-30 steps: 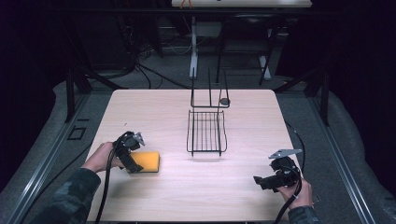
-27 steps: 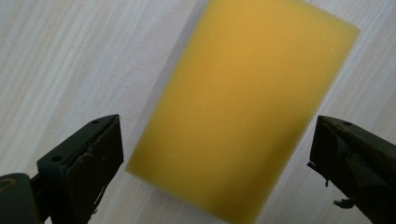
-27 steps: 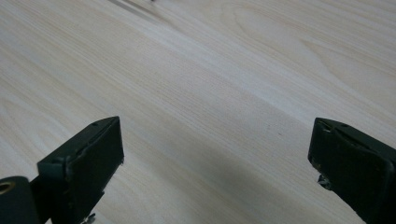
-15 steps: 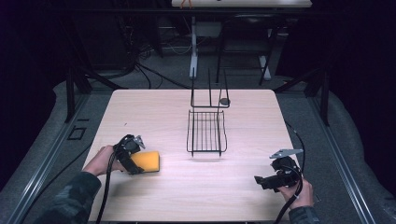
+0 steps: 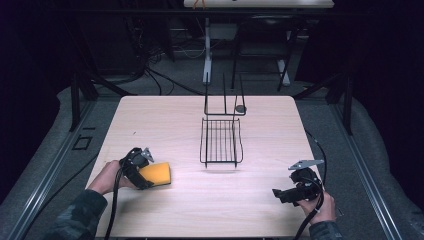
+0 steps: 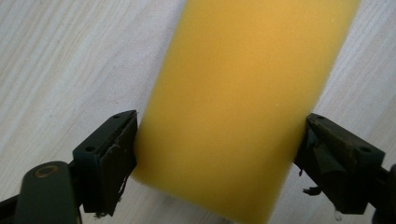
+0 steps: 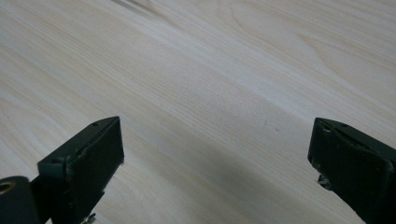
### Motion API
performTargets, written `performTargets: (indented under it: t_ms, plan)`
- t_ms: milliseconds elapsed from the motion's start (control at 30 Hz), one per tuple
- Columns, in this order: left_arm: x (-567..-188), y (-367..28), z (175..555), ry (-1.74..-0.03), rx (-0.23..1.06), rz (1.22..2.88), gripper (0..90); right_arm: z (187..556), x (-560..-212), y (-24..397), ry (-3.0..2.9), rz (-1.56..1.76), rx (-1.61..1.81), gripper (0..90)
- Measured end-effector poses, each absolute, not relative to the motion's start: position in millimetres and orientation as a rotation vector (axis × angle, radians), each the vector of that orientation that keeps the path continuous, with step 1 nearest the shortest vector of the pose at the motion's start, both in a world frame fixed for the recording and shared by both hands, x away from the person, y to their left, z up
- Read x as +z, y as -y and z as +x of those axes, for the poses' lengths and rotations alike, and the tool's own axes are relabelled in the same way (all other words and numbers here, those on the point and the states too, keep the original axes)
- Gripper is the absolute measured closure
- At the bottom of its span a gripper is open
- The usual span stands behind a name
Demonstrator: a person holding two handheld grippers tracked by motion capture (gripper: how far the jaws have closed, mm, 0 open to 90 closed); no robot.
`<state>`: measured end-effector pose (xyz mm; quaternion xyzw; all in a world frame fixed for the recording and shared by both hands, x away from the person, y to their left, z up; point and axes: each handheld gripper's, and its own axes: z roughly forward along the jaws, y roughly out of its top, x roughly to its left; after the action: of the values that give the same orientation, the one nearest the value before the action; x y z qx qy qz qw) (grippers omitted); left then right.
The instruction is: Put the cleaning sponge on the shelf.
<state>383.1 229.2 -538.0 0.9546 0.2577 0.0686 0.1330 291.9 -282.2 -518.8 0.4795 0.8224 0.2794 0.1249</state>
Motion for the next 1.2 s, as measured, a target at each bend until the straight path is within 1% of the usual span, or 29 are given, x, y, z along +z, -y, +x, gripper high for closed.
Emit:
performTargets:
  t_ms: [200,300,667,867,1200]
  plan:
    - [-536,-228,381,-0.755,0.218,2.775,23.5,291,-518,282,-2.394,1.393,0.815,3.0]
    - [-535,-229,381,-0.75,0.197,2.765,25.5,292,-519,282,-2.4,1.395,0.809,3.1]
    - [-526,-232,376,-0.748,0.2,2.715,27.9,292,-520,285,-2.391,1.41,0.8,3.3]
    - [-510,-231,374,-0.744,0.235,2.678,28.9,291,-519,286,-2.389,1.407,0.799,3.4]
    - [-491,-222,372,-0.728,0.261,2.673,30.0,291,-519,285,-2.393,1.4,0.798,3.6]
